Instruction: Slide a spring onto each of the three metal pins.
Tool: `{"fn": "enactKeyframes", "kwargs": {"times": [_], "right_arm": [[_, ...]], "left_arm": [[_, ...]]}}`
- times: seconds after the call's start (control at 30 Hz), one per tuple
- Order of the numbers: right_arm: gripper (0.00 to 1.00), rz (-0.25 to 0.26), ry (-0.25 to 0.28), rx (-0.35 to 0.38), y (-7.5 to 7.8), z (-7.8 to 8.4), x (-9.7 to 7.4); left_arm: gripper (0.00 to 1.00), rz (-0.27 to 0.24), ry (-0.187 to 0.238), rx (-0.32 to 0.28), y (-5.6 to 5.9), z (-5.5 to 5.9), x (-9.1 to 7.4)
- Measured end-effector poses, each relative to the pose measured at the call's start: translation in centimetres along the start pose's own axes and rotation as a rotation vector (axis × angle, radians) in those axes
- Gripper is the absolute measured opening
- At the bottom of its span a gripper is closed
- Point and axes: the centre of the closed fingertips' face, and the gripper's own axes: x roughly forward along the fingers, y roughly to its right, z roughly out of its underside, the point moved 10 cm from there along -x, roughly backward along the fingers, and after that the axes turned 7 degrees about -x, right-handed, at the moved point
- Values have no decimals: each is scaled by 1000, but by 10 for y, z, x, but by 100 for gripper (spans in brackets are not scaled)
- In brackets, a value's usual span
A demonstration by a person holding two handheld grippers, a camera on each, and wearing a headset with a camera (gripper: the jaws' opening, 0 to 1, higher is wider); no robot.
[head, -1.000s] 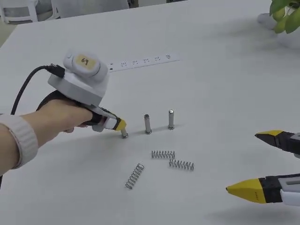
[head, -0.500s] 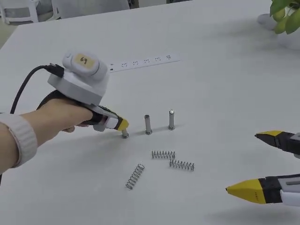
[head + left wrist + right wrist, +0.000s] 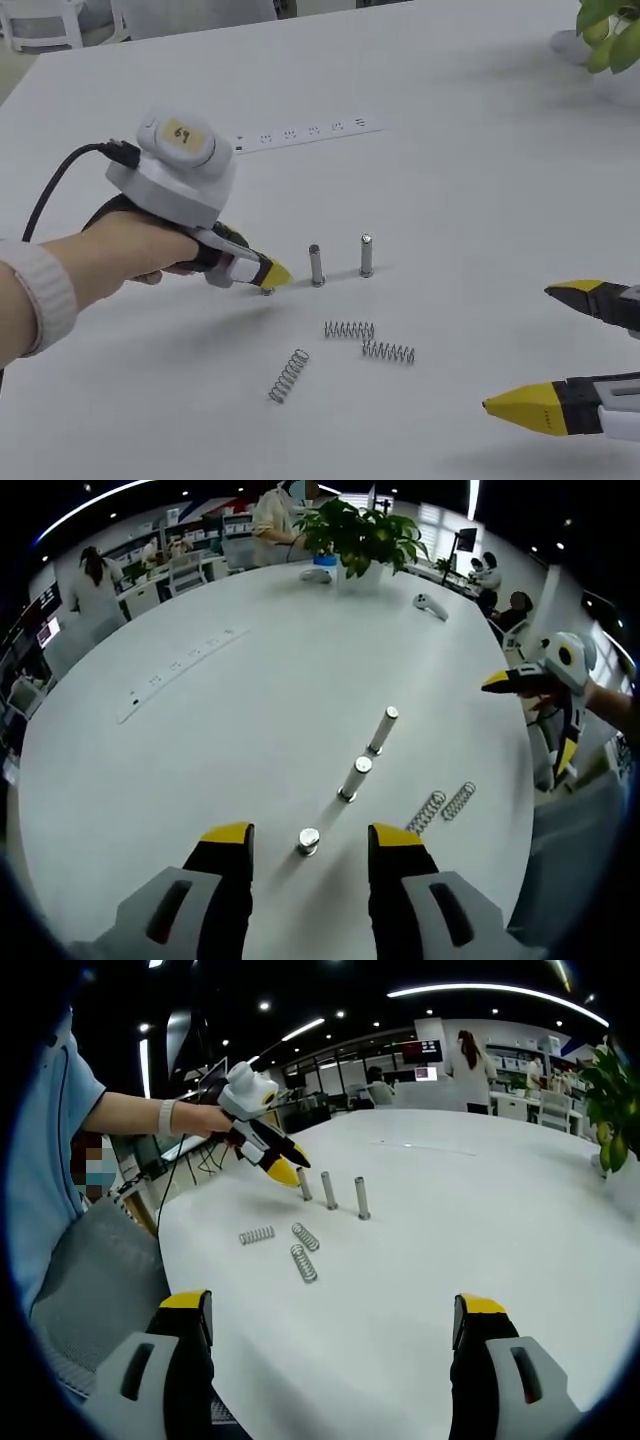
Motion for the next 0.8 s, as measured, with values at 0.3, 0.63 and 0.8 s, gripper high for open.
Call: {"fn": "enactKeyframes", "kwargs": {"times": [0.3,0.63,0.8], "right_arm": [[99,-2,-3,-3,0,0,1],[99,-6,-7,-7,0,-2,2],[99,-7,-8,-12,1,-3,3]], "left_arm": [[56,5,18,16,-2,4,-1],[82,15,52,16,-2,11,-1],[98,22,95,-8,-4,18,-3]]}}
